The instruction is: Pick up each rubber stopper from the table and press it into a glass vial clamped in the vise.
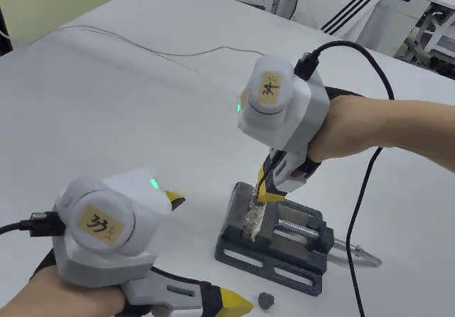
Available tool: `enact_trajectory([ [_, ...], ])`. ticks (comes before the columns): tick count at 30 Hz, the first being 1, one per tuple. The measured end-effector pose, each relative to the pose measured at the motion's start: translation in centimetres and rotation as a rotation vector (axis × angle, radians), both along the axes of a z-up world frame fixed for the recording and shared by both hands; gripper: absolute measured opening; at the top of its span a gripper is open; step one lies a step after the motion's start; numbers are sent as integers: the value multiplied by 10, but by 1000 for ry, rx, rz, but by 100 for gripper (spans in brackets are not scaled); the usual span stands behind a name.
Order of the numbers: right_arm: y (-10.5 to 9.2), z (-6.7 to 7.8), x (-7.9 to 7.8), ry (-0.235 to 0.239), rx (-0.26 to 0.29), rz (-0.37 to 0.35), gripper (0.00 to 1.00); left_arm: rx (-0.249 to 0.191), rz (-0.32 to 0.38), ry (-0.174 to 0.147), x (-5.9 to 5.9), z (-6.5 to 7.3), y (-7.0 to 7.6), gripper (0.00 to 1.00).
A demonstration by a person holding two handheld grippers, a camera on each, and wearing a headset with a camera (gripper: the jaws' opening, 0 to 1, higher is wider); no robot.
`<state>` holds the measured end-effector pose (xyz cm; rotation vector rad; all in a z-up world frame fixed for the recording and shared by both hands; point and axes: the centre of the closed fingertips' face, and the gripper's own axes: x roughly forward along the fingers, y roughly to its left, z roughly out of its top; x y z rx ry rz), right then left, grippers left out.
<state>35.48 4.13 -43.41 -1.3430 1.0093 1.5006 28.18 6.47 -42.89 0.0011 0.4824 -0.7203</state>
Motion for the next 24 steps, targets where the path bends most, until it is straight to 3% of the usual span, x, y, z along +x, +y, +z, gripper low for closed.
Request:
enact_trajectory([
  [5, -2, 1, -1, -15, 44, 25, 0, 24, -2, -14, -7, 9, 3, 98],
  [7, -1, 2, 0, -8, 66, -17, 0, 26, 3, -15, -9, 11, 4, 98],
  [14, 0, 2, 0, -26, 130, 15, 0, 42, -2, -31, -13, 16, 1, 98],
  [17, 0, 2, -1, -43, 169, 70, 0, 47, -1, -38, -12, 18, 2, 98],
  [24, 1, 2, -1, -55, 189, 76, 0, 57, 2, -40, -17, 19, 5, 98],
])
